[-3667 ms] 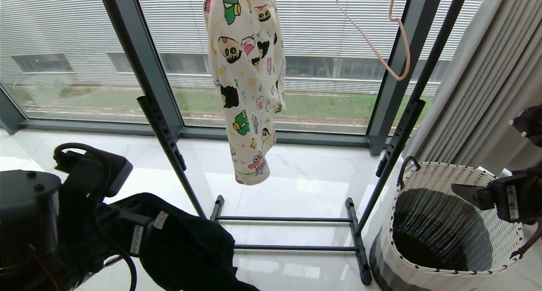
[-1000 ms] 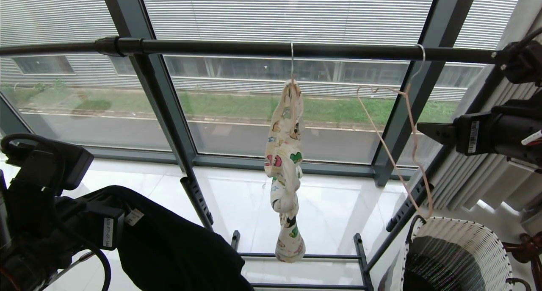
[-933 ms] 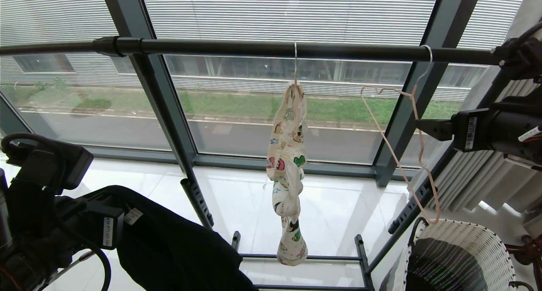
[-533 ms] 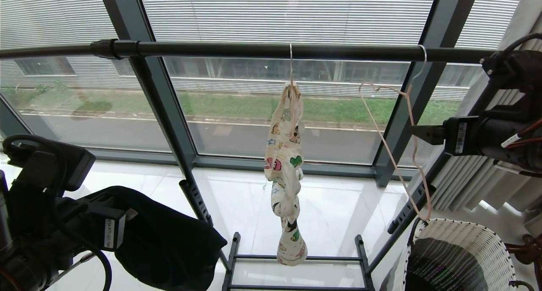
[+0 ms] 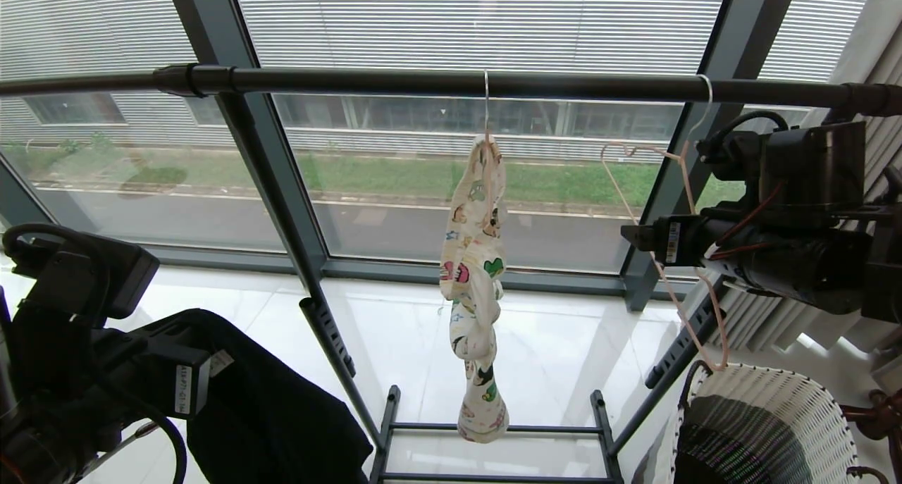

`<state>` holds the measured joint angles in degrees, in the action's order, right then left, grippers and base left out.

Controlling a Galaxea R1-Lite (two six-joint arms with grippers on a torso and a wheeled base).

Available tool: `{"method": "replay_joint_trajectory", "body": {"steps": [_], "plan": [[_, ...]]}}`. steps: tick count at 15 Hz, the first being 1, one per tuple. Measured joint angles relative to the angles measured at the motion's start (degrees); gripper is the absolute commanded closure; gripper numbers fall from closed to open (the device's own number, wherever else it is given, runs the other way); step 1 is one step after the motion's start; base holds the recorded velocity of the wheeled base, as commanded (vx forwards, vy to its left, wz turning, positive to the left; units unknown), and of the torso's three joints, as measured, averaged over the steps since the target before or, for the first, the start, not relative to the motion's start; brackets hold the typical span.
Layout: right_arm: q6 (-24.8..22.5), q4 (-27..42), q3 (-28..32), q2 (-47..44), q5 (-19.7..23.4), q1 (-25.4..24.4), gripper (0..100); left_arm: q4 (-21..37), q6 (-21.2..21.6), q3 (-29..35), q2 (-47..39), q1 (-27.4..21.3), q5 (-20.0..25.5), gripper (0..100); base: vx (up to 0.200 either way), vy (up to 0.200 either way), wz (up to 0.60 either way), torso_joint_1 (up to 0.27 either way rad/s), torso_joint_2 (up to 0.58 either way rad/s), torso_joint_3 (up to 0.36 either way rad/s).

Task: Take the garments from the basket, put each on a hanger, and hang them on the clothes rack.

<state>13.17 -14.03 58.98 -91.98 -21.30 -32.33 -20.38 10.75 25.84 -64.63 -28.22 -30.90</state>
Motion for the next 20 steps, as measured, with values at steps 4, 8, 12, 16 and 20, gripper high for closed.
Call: {"method": "replay_joint_trajectory", "body": {"steps": [4, 8, 12, 16, 20], "plan": [[-0.6, -0.2, 0.2, -1.4, 0.0, 0.9, 0, 0.0, 0.0, -0.1, 0.0, -0.9, 0.0, 100, 0.0, 0.0, 0.0, 0.0, 0.0, 0.0], [-0.3, -0.3, -0.1, -1.7, 0.0, 1.5, 0, 0.0, 0.0, -0.2, 0.0, -0.9, 0.0, 100, 0.0, 0.0, 0.0, 0.0, 0.0, 0.0], [0.3, -0.3, -0.6, -2.0, 0.0, 1.6, 0, 0.0, 0.0, -0.2, 0.0, -0.9, 0.0, 100, 0.0, 0.0, 0.0, 0.0, 0.0, 0.0], [1.2, -1.7, -1.3, -2.0, 0.0, 2.0, 100, 0.0, 0.0, -0.2, 0.0, -1.0, 0.0, 100, 0.0, 0.0, 0.0, 0.0, 0.0, 0.0], [1.1, -2.0, -1.4, -2.5, 0.1, 2.0, 100, 0.0, 0.0, -0.2, 0.0, -1.0, 0.0, 100, 0.0, 0.0, 0.0, 0.0, 0.0, 0.0]]}}
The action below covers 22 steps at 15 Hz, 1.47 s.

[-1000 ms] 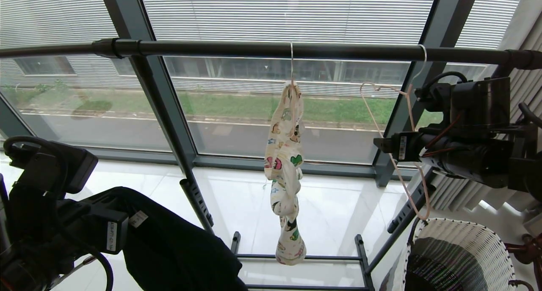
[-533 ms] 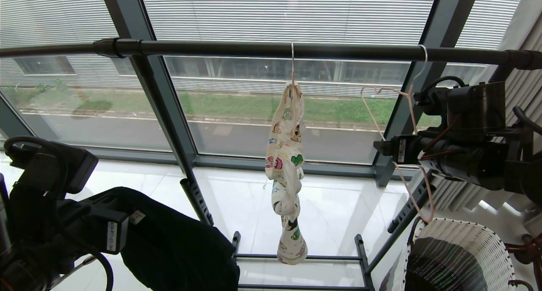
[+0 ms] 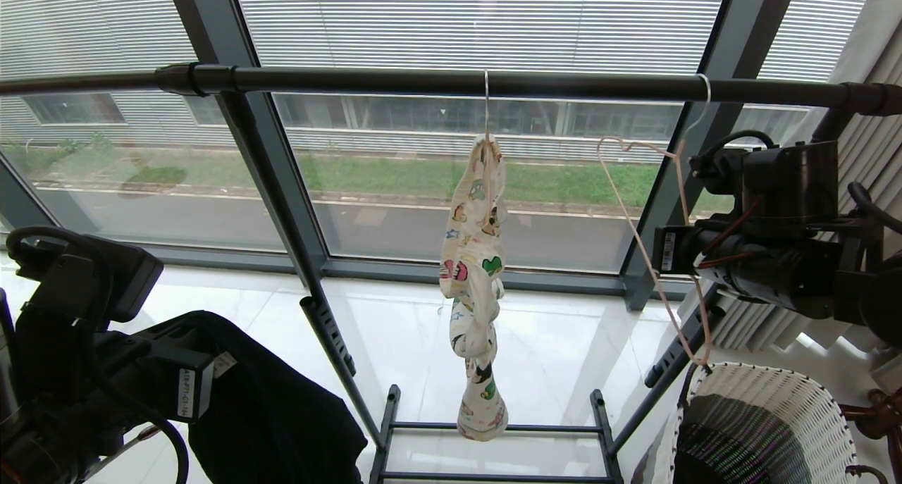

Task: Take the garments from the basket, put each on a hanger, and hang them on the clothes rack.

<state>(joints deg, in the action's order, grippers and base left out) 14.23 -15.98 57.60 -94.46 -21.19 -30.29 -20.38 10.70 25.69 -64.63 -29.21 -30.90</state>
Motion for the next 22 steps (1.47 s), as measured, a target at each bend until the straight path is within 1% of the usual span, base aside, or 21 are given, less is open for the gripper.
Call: {"method": "replay_joint_trajectory", "body": {"steps": [6, 10, 14, 19, 22], "plan": [[0.0, 0.0, 0.1, -0.1, 0.0, 0.0, 100, 0.0, 0.0, -0.1, 0.0, 0.0, 0.0, 100, 0.0, 0.0, 0.0, 0.0, 0.0, 0.0], [-0.7, -3.0, 0.1, 1.0, -0.2, 0.0, 100, 0.0, 0.0, -0.1, 0.0, 0.0, 0.0, 100, 0.0, 0.0, 0.0, 0.0, 0.0, 0.0], [-3.9, -3.4, -1.5, 4.4, -0.1, -0.1, 100, 0.0, 0.0, -0.1, 0.0, 0.0, 0.0, 100, 0.0, 0.0, 0.0, 0.0, 0.0, 0.0], [-7.7, -8.8, -4.3, 6.8, 0.0, -0.5, 100, 0.0, 0.0, -0.1, 0.0, 0.0, 0.0, 100, 0.0, 0.0, 0.0, 0.0, 0.0, 0.0], [-9.0, -9.8, -5.9, 7.9, 0.0, -1.0, 100, 0.0, 0.0, -0.1, 0.0, 0.0, 0.0, 100, 0.0, 0.0, 0.0, 0.0, 0.0, 0.0]]}}
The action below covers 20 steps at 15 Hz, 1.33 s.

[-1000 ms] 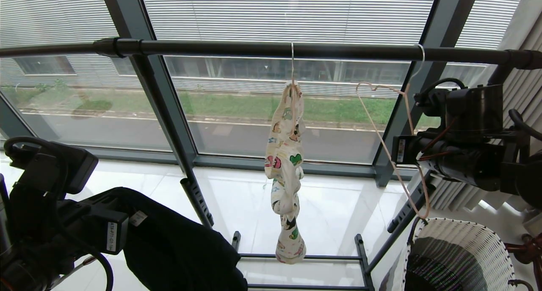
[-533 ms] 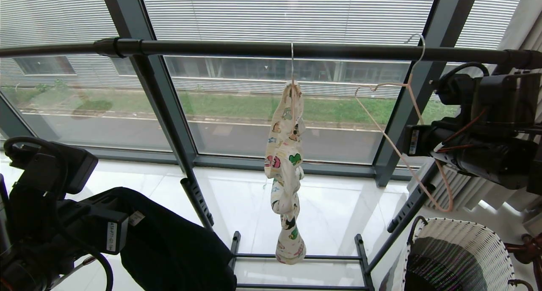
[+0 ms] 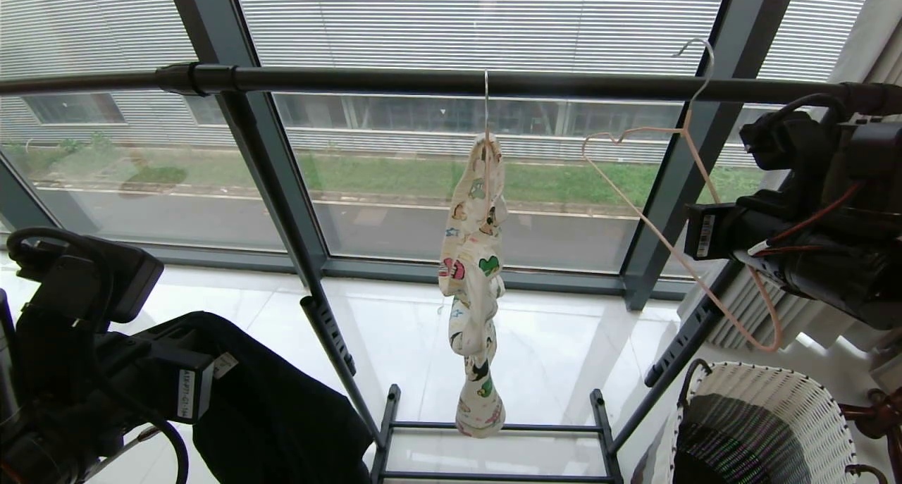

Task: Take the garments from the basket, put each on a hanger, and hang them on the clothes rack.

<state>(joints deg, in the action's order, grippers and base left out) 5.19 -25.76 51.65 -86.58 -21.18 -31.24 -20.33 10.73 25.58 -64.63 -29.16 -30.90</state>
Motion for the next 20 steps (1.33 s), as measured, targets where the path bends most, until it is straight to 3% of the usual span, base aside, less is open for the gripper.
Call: {"method": "replay_joint_trajectory", "body": {"steps": [8, 14, 18, 20], "plan": [[-4.5, -0.3, -5.5, 8.3, 0.7, -5.0, 100, 0.0, 0.0, -0.4, -0.3, 0.0, 0.0, 100, 0.0, 0.0, 0.0, 0.0, 0.0, 0.0], [-8.1, -0.2, -16.0, 17.5, 1.1, -11.6, 100, 0.1, 0.1, -0.5, -0.4, 0.0, 0.0, 100, -0.2, 0.0, 0.0, 0.001, 0.0, 0.005], [-8.4, -0.2, -19.4, 20.9, 1.0, -18.9, 100, 0.0, 1.5, -0.4, -0.4, 0.0, 0.0, 100, -0.2, 0.0, 0.0, 0.004, 0.0, 0.001], [-10.0, -0.2, -20.3, 21.8, 1.0, -24.6, 100, 0.0, 1.9, -0.1, -0.3, -1.0, 0.0, 100, 0.0, 0.0, 0.0, 0.0, 0.0, 0.0]]}}
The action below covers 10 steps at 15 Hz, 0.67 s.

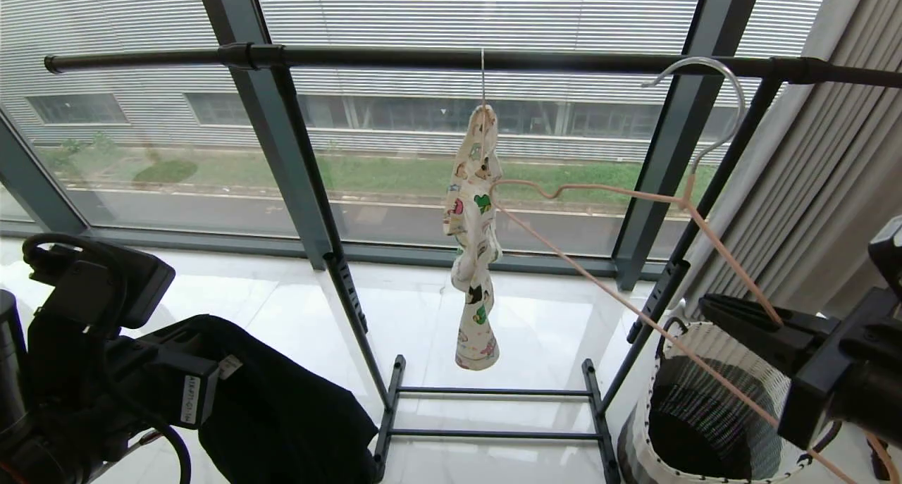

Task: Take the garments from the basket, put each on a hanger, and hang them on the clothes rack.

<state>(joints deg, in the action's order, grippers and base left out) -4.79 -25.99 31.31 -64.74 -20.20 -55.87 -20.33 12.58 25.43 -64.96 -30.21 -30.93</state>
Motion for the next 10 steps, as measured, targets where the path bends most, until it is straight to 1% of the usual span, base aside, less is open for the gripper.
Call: {"method": "replay_joint_trajectory", "body": {"steps": [2, 3, 5, 6, 8, 10], "plan": [[-0.8, -0.1, -0.3, 0.0, 0.0, -5.1, 100, 0.0, -0.2, 1.2, -0.2, -1.4, 0.0, 100, 0.0, 0.0, 0.0, 0.0, 0.0, 0.0], [-0.9, -0.2, -0.4, -0.2, 0.0, -8.0, 100, 0.0, -0.9, 2.8, -0.8, -1.7, 0.1, 100, 0.0, 0.0, 0.0, 0.0, 0.0, 0.0], [-1.0, -0.4, -0.7, -1.4, -0.1, -14.3, 100, -0.4, -3.9, 8.5, -3.1, -1.9, 0.1, 100, 0.0, 0.0, 0.0, 0.0, 0.0, 0.0], [-0.9, -1.1, -0.8, -2.5, -0.1, -16.5, 100, -0.5, -4.8, 11.5, -4.5, -2.1, 0.1, 100, 0.0, 0.0, 0.0, 0.0, 0.0, 0.0], [-0.8, -4.7, -0.8, -5.6, -0.1, -20.3, 100, -1.5, -5.4, 16.4, -7.4, -2.7, 0.1, 100, 0.0, 0.0, 0.0, 0.0, 0.0, 0.0], [-0.6, -9.5, -0.7, -9.9, -0.1, -22.9, 100, -3.5, -5.3, 18.9, -9.6, -3.8, 0.1, 100, 0.0, 0.0, 0.0, 0.0, 0.0, 0.0]]}}
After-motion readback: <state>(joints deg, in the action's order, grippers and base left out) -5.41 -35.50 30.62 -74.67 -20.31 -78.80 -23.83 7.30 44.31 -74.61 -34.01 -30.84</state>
